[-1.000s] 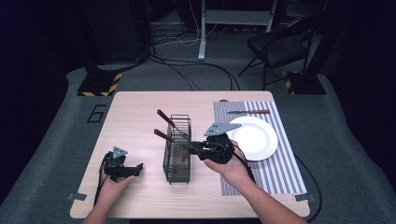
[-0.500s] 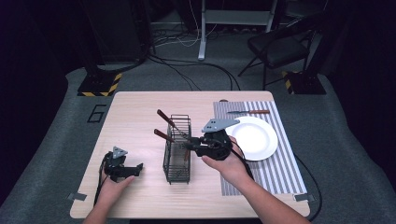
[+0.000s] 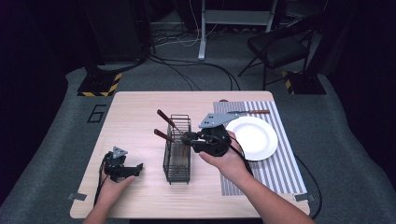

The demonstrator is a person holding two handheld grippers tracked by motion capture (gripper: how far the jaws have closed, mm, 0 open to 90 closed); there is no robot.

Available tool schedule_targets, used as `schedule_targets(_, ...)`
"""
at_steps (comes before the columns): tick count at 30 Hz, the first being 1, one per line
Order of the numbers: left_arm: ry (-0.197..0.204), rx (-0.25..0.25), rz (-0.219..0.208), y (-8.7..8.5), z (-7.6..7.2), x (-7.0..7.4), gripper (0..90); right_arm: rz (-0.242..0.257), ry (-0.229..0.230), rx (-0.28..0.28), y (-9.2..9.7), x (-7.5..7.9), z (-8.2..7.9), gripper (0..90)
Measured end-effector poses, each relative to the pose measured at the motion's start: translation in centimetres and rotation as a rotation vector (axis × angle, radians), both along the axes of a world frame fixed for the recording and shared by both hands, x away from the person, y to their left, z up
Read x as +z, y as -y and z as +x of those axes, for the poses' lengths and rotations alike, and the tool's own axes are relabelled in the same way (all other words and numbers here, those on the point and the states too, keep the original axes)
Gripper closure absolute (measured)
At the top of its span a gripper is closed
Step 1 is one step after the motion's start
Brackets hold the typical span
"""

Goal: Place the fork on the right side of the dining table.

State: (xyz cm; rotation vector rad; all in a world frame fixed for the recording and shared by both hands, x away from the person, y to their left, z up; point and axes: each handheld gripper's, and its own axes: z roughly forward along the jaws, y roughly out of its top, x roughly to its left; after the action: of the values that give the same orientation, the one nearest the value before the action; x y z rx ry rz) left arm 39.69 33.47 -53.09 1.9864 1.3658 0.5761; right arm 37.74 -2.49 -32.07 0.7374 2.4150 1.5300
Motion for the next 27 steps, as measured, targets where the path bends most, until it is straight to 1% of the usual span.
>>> schedule_targets(1,0.000,0.000,0.000,0.0,0.0,0.0,0.1,-0.003,0.003,0.001,-0.1,0.3,-0.1,74.2)
schedule_targets(6,0.000,0.000,0.000,0.0,0.0,0.0,0.1,-0.006,0.014,0.007,-0.2,1.0,-0.1,74.3)
schedule_targets(7,0.000,0.000,0.000,0.0,0.0,0.0,0.1,-0.004,0.014,0.008,-0.3,1.4,-0.1,74.2)
schedule_targets(10,0.000,0.000,0.000,0.0,0.0,0.0,0.2,0.001,0.017,0.006,-0.3,1.9,-0.1,74.2)
schedule_targets(15,0.000,0.000,0.000,0.0,0.0,0.0,0.1,0.014,0.023,0.008,-0.2,2.6,0.0,74.2)
schedule_targets(19,0.000,0.000,0.000,0.0,0.0,0.0,0.1,0.028,0.040,0.005,0.1,3.6,0.0,74.3)
schedule_targets(25,0.000,0.000,0.000,0.0,0.0,0.0,0.1,0.052,0.045,-0.001,0.5,5.0,-0.1,74.3)
schedule_targets(27,0.000,0.000,0.000,0.0,0.0,0.0,0.2,0.055,0.059,0.000,0.7,5.5,-0.1,74.4)
